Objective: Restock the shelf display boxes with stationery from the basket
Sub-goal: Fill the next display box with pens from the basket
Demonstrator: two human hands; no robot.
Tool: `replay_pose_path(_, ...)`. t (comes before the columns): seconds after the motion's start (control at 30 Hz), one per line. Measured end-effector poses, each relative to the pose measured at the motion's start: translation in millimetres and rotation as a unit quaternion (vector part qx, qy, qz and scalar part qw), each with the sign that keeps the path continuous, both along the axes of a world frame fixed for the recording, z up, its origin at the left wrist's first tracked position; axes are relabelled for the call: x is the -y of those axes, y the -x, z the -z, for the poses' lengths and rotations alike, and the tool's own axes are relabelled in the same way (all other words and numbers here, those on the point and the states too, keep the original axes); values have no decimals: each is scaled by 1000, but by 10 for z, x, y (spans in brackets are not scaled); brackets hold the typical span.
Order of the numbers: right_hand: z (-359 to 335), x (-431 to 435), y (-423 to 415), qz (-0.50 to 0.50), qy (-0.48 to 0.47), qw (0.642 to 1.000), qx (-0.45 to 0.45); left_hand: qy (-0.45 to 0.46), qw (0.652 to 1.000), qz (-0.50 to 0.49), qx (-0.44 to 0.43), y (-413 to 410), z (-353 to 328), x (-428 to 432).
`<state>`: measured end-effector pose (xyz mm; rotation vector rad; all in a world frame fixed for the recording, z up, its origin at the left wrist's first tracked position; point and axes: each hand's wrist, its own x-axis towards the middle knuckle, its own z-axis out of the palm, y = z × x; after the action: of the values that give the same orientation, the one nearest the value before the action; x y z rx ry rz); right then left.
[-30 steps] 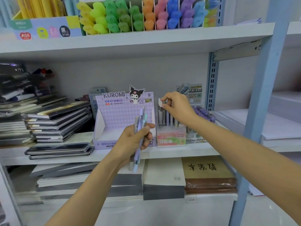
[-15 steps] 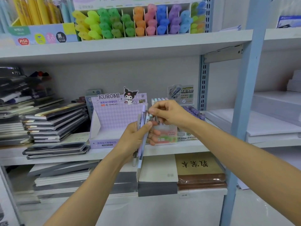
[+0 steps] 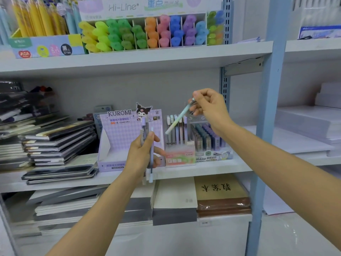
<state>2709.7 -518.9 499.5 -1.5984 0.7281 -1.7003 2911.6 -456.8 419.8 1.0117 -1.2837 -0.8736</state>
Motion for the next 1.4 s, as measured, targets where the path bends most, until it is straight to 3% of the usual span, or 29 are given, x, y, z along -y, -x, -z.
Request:
replay_pose_path(0.2,123,265,-28,81,3,989,-122,-17,998,56,4,-10,71,109)
replay_pose_path(0.57,278,470,-243,106,59,960,-253,-44,993,111,6,-151,150,145)
replay_pose_path(1.27,290,567,-343,101,92,944,-300,-28,991,129,36,-230,163,121)
replay_pose_path(1.4,345,587,-424,170,126,921,-326,-28,990,132,39,-231,162,113)
